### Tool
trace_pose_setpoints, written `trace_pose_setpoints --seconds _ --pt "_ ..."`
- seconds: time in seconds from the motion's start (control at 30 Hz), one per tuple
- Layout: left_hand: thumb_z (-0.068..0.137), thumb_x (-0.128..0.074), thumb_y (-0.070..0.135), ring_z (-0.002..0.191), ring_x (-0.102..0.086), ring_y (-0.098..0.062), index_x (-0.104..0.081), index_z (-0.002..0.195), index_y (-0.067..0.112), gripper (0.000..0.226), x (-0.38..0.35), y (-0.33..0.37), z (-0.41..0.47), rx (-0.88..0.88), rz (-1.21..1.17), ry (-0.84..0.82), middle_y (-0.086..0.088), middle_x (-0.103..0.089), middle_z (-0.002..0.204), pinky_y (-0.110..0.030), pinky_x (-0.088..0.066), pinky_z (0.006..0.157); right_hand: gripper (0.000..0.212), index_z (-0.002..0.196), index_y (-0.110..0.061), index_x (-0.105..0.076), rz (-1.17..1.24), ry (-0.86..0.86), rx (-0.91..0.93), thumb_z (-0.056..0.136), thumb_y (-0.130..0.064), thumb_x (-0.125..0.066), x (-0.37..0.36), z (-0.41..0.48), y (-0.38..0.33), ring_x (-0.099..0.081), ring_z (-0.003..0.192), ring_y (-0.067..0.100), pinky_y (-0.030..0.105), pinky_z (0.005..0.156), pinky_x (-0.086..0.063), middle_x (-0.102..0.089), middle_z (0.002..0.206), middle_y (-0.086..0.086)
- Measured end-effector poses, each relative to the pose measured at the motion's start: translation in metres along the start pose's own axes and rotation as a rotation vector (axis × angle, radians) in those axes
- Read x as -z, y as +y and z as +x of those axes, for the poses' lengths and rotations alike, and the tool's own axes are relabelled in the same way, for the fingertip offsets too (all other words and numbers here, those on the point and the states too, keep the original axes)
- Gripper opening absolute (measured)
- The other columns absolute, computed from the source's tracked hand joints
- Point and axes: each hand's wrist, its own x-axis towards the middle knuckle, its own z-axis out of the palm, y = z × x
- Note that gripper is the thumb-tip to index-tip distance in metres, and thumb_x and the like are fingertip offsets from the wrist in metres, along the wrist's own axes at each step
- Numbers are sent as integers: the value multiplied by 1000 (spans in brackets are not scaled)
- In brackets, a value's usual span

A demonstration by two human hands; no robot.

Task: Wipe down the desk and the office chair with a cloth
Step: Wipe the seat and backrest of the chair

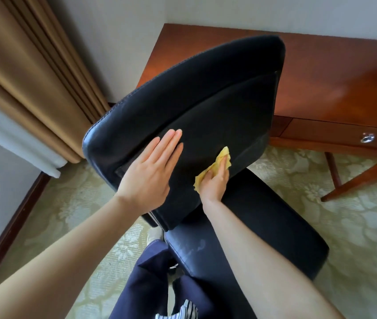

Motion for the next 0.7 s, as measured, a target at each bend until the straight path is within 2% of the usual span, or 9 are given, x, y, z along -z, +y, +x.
trace_pose_setpoints --seconds 0.13,0.27,0.3,0.37,0.47,0.53,0.63,0.67,0.7 --pt "75 -61 24 146 -9 -29 -29 146 0 81 -1 22 -54 82 -34 -39 -18 -15 156 -42 -3 118 62 150 -29 -11 -8 -93 -86 99 -5 -36 -2 -33 15 -34 134 25 28 106 -27 -24 152 8" --pt "72 -66 16 146 -10 -29 -33 145 0 82 4 25 -106 162 -75 -77 -15 -17 156 -43 -2 119 57 149 -38 -11 66 -191 -298 101 -14 -33 0 -64 25 -42 129 28 42 110 -32 -32 148 5" --pt "70 -68 14 146 -10 -28 -33 145 1 83 5 22 -115 177 -78 -82 -14 -18 156 -43 -1 119 53 148 -39 -13 117 -211 -361 101 -28 -34 0 -71 25 -44 126 28 44 110 -32 -35 146 5" --pt "68 -71 14 145 -13 -29 -35 145 4 85 10 15 -131 209 -85 -97 -12 -18 156 -44 0 119 69 147 -39 -18 273 -264 -561 86 -67 -34 -2 -86 30 -47 122 30 48 111 -30 -40 142 5" --pt "68 -73 17 145 -12 -28 -35 146 7 87 20 3 -151 216 -110 -119 -11 -17 157 -45 -1 118 53 146 -23 -29 329 -310 -736 100 -48 -27 -5 -118 37 -48 124 38 46 103 -40 -44 141 17" --pt "69 -73 18 146 -7 -28 -32 147 8 88 28 -7 -158 228 -119 -112 -11 -12 157 -46 0 118 49 141 -14 -40 370 -267 -765 103 -42 -27 -8 -136 34 -51 118 42 40 79 -47 -47 134 25" --pt "72 -70 17 146 -2 -30 -23 150 6 92 42 -30 -160 285 -167 -110 -15 -4 158 -49 -6 119 49 129 -13 -51 486 -167 -765 100 -48 -32 -13 -157 15 -63 81 30 40 68 -49 -64 90 18" --pt "73 -68 15 146 1 -31 -16 151 5 94 46 -38 -156 299 -205 -113 -15 1 158 -48 -6 119 42 130 -18 -50 493 -138 -748 101 -43 -33 -18 -160 10 -62 75 25 42 69 -51 -63 84 13" --pt "76 -65 13 146 6 -30 -8 152 5 95 47 -44 -152 305 -268 -110 -15 7 157 -46 -5 119 35 134 -26 -47 468 -114 -703 103 -30 -32 -21 -163 4 -62 74 23 41 71 -52 -64 92 11"
